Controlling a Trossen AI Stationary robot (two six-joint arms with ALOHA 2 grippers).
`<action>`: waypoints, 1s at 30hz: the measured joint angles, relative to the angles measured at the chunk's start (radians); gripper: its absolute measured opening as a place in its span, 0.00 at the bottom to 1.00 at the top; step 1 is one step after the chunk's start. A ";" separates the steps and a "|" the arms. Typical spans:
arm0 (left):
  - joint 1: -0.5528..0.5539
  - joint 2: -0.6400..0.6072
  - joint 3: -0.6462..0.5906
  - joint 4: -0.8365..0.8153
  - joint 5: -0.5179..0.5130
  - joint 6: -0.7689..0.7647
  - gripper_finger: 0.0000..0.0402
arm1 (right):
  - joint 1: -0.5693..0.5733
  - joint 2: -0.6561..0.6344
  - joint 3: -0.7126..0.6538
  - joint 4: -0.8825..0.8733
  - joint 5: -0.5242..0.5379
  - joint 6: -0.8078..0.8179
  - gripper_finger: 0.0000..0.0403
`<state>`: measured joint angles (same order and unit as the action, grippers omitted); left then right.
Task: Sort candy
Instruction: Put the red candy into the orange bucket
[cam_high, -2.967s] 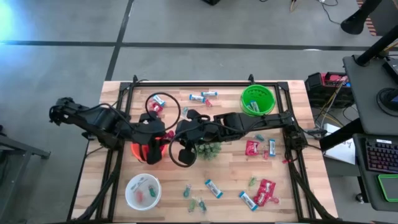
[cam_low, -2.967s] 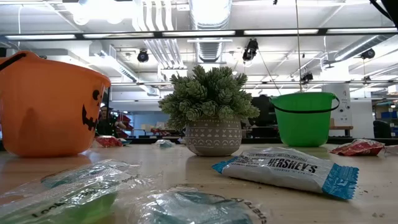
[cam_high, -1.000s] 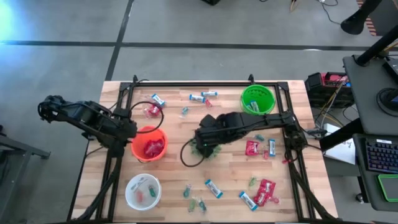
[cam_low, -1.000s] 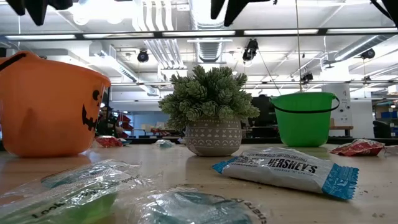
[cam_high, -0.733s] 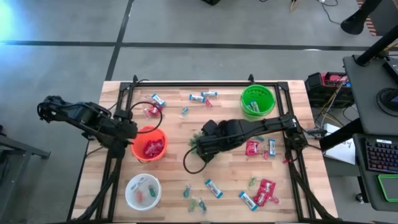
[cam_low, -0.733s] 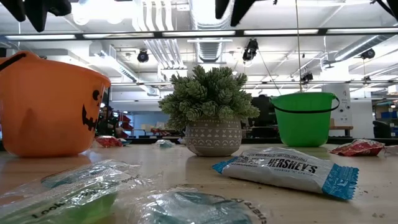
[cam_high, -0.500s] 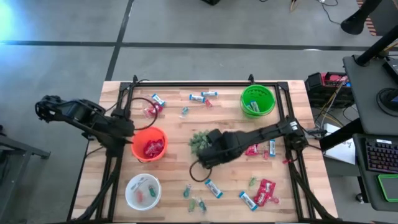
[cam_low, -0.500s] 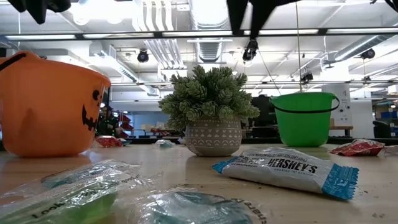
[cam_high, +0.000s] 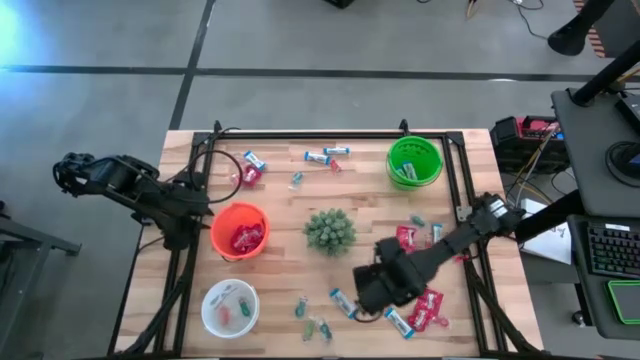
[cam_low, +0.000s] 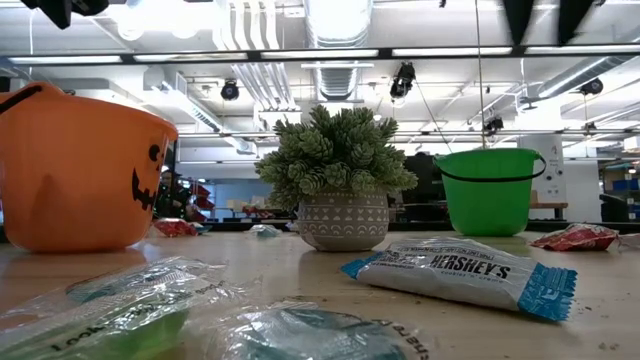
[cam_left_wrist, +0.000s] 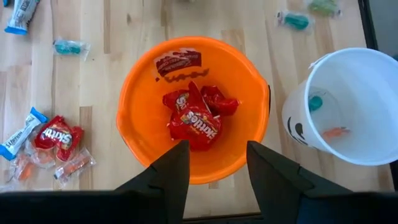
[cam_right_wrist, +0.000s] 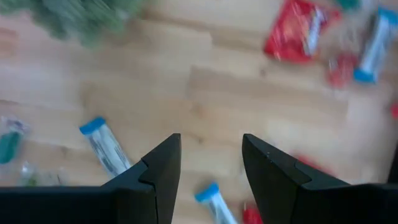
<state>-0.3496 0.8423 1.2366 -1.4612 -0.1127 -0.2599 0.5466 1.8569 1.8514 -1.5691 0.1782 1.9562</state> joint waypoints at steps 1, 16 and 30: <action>0.000 0.001 0.000 0.004 0.000 0.005 0.35 | 0.017 -0.006 -0.015 0.003 -0.007 0.038 0.40; 0.000 0.004 0.000 0.019 -0.002 0.020 0.35 | 0.198 -0.019 -0.164 0.168 -0.149 0.348 0.40; 0.000 0.004 -0.001 0.021 -0.001 0.016 0.35 | 0.233 -0.048 -0.333 0.279 -0.267 0.417 0.51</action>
<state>-0.3496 0.8467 1.2358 -1.4406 -0.1139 -0.2440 0.7792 1.8084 1.5187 -1.2897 -0.0883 2.3730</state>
